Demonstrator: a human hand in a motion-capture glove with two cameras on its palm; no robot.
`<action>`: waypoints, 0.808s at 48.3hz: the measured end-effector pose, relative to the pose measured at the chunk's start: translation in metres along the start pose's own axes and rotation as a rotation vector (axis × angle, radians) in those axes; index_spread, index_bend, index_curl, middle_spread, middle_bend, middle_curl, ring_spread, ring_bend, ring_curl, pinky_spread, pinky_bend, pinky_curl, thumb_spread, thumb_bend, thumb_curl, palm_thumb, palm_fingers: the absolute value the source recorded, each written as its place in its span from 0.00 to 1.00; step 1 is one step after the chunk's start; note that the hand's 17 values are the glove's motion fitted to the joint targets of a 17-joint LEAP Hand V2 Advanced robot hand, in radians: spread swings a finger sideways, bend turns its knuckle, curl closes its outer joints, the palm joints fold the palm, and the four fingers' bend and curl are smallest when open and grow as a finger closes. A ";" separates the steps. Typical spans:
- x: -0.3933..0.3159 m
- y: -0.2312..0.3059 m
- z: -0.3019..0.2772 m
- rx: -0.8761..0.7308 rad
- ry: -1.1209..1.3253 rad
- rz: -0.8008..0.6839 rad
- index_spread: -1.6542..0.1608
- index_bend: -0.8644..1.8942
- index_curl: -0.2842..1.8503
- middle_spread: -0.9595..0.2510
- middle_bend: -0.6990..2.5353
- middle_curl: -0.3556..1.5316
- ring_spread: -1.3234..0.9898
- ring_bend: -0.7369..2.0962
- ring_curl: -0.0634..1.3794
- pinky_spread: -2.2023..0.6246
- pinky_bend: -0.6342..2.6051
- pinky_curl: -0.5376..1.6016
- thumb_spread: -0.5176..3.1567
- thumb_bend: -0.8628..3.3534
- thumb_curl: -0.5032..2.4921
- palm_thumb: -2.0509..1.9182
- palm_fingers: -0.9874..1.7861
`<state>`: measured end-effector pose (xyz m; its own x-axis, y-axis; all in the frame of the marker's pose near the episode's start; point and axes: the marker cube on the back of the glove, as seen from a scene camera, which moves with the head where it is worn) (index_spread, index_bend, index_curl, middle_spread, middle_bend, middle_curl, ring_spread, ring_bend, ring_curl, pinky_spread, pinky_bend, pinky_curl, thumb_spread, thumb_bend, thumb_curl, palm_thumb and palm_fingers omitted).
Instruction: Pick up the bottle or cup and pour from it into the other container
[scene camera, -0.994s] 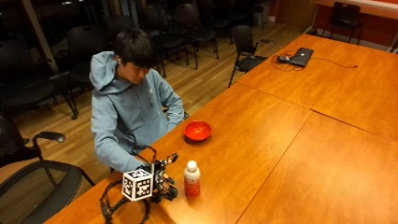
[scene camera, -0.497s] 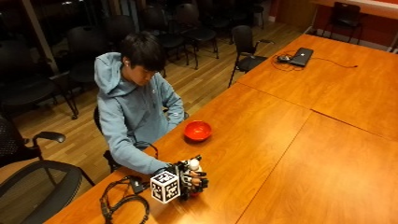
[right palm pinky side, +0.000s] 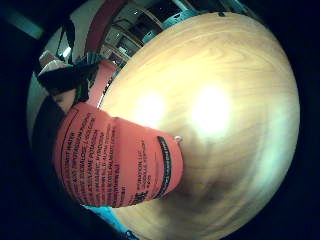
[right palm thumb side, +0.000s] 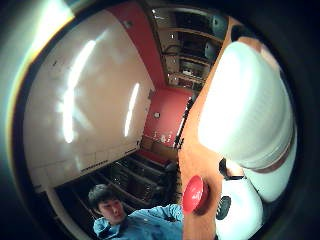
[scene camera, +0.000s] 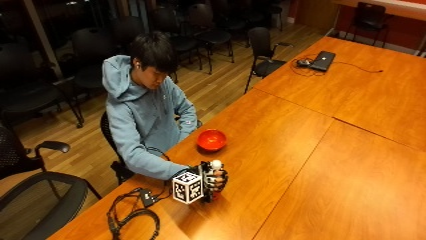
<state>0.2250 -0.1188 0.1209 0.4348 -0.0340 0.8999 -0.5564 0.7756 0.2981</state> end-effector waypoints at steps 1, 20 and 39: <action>-0.001 0.001 0.001 -0.004 0.006 -0.003 0.85 0.37 0.31 0.77 0.30 0.41 0.52 0.43 0.30 0.75 0.36 0.38 0.25 0.20 0.36 0.80 0.74; -0.080 0.036 0.042 -0.311 0.395 -0.251 0.86 0.37 0.31 0.77 0.29 0.43 0.51 0.42 0.33 0.74 0.35 0.40 0.22 0.20 0.38 0.80 0.76; -0.157 0.064 0.107 -0.756 1.220 -0.533 0.87 0.37 0.32 0.77 0.29 0.44 0.51 0.41 0.34 0.74 0.35 0.41 0.21 0.20 0.38 0.79 0.76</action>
<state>0.0453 -0.1318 0.0324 0.9699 -0.1739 -0.1704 0.1633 0.9837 -0.0750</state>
